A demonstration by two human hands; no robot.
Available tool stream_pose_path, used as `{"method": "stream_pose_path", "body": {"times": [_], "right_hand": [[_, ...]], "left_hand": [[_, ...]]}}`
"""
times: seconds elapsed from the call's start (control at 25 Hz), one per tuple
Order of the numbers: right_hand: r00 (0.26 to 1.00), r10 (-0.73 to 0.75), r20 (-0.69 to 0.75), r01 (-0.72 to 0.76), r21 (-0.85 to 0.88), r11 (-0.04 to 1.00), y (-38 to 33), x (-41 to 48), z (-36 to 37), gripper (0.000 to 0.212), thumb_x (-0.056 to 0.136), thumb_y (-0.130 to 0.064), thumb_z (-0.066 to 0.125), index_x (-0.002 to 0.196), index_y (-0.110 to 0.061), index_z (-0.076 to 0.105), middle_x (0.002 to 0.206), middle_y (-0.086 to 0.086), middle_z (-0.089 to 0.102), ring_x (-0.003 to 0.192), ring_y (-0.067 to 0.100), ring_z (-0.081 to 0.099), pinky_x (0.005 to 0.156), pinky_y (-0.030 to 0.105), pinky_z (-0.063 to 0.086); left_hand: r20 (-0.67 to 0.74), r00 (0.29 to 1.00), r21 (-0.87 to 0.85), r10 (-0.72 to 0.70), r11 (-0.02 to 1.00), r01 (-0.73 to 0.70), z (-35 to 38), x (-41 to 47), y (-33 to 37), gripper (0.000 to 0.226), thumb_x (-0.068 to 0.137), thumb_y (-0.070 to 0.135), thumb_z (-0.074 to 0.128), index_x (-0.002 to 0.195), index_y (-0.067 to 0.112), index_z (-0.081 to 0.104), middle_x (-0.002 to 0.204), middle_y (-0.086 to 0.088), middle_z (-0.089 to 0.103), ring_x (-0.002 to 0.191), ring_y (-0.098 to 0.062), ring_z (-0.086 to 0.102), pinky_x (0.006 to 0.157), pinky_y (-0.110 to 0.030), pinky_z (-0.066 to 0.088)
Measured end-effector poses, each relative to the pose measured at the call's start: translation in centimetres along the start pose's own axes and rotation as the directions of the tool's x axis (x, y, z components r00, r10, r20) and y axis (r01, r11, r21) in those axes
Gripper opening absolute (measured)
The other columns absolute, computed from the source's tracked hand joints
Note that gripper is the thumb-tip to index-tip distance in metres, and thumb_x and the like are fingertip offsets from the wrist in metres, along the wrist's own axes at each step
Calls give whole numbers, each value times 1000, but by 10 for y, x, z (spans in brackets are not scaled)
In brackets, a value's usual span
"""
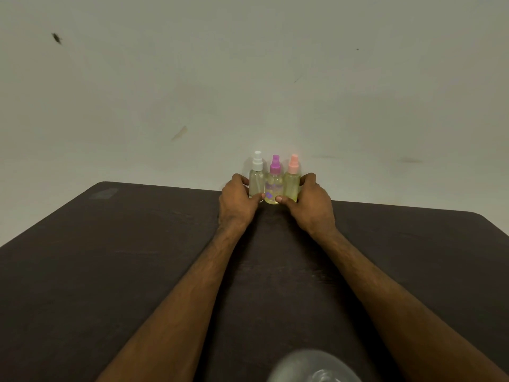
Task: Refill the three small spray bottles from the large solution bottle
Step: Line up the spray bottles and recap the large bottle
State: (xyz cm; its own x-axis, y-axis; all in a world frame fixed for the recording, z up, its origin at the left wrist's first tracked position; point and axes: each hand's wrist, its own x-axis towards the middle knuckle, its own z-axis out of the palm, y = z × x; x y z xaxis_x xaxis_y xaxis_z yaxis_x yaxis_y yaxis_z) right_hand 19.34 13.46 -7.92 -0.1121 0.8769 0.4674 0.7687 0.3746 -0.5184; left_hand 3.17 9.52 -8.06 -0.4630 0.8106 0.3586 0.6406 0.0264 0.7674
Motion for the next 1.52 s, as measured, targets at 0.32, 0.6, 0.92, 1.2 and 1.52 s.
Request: {"method": "stream_pose_path", "body": {"times": [0.32, 0.6, 0.92, 1.2, 1.52], "right_hand": [[1000, 27, 2, -27, 2, 1000, 2, 0, -3, 44, 84, -46, 72, 106, -10, 56, 93, 5, 66, 86, 24, 61, 69, 33, 45], [995, 102, 8, -102, 125, 987, 4, -2, -8, 58, 73, -49, 81, 108, -12, 54, 87, -1, 63, 82, 15, 58, 70, 29, 44], [950, 303, 78, -308, 392, 867, 5, -25, -31, 51, 80, -41, 77, 113, -11, 52, 94, 1, 62, 85, 14, 61, 71, 24, 47], [920, 328, 216, -392, 468, 792, 6, -77, -71, 27, 91, -36, 67, 106, -13, 62, 103, 0, 66, 89, 8, 60, 70, 18, 45], [906, 308, 291, -423, 643, 639, 10, -194, -138, 31, 98, -43, 50, 103, -16, 66, 111, 4, 69, 107, 16, 65, 98, 33, 49]], "left_hand": [[3, 999, -16, -33, 999, 33, -1, 0, 1, 55, 70, 40, 88, 105, 14, 54, 91, 2, 64, 84, -18, 63, 71, -30, 49], [63, 998, -58, -30, 998, 34, -3, -1, -2, 69, 65, 36, 92, 117, 13, 53, 103, 0, 67, 91, -18, 65, 81, -35, 55], [156, 984, -102, -86, 990, 102, -19, -18, -4, 68, 66, 23, 92, 119, 10, 51, 113, -5, 61, 90, -13, 61, 79, -31, 54], [330, 934, -75, -137, 983, 170, -70, -78, -6, 62, 78, 10, 82, 129, 6, 48, 134, -10, 55, 120, -23, 57, 99, -32, 49], [356, 934, -400, -42, 896, 193, -157, -222, 38, 41, 97, 52, 44, 117, 19, 59, 120, -5, 67, 100, -23, 67, 87, -43, 58]]}}
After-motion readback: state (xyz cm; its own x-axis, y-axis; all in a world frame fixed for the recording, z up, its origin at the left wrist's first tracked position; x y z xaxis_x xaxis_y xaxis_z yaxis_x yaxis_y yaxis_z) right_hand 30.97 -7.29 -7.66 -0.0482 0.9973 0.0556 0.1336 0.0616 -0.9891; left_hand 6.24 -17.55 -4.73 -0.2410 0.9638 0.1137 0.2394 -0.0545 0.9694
